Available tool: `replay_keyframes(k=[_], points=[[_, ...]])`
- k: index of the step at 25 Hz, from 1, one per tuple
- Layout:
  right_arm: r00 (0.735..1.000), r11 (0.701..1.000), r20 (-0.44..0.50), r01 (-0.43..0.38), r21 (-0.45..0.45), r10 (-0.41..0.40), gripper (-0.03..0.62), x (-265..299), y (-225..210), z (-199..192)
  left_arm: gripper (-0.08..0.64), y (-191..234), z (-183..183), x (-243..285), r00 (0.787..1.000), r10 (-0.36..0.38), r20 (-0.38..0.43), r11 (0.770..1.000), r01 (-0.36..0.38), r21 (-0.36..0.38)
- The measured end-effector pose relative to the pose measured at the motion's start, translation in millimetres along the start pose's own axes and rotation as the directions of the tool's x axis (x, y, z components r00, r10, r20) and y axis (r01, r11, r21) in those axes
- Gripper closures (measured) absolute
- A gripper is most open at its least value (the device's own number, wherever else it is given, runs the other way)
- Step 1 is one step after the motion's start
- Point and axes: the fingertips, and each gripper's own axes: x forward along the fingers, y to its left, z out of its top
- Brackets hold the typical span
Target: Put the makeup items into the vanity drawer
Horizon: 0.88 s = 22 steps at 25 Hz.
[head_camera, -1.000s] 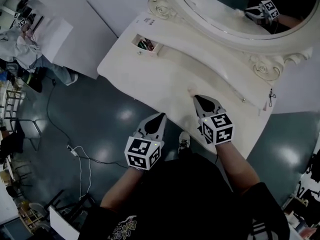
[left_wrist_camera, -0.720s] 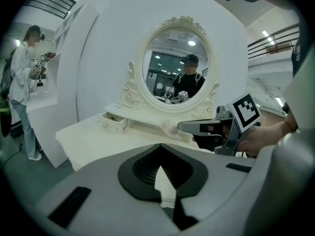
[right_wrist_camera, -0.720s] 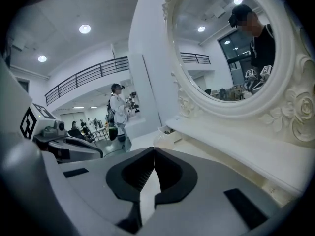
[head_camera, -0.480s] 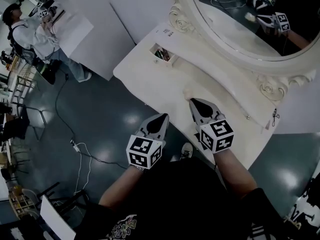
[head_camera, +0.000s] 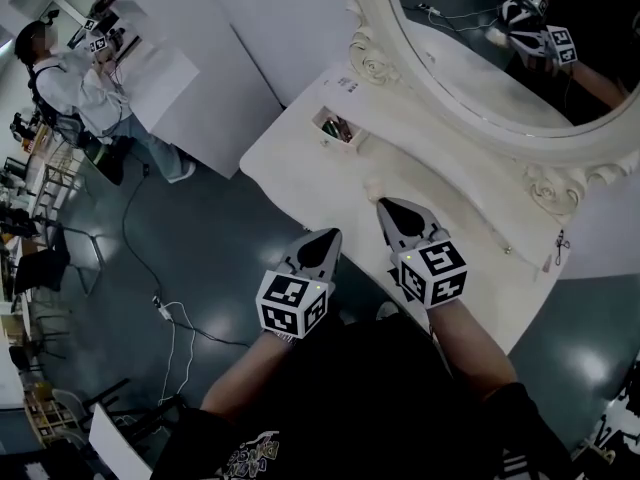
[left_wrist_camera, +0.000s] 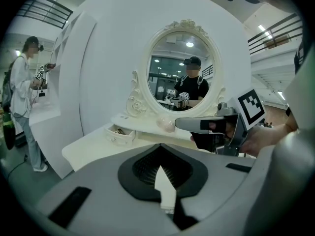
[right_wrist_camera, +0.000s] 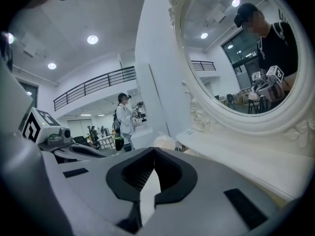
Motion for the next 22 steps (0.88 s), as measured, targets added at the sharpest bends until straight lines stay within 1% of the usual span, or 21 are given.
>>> replay_keyframes(k=[4, 12, 16, 22], points=[[0.999, 0.999, -0.004, 0.044, -0.009, -0.044, 0.561, 23, -4, -1, 0.561, 23, 4, 11, 0.999, -0.046, 0.009, 0.999, 0.046, 0.018], [0.988, 0.989, -0.032, 0.151, 0.003, -0.151, 0.561, 92, -6, 12, 0.563, 97, 26, 36, 0.989, -0.148, -0.015, 0.987, 0.149, 0.053], [0.981, 0.982, -0.046, 0.188, 0.004, -0.187, 0.561, 124, -13, 16, 0.561, 126, 34, 50, 0.983, -0.184, -0.02, 0.982, 0.185, 0.05], [0.971, 0.973, -0.07, 0.231, 0.0, -0.231, 0.561, 162, -27, 17, 0.563, 156, 34, 66, 0.973, -0.229, -0.041, 0.972, 0.23, 0.052]])
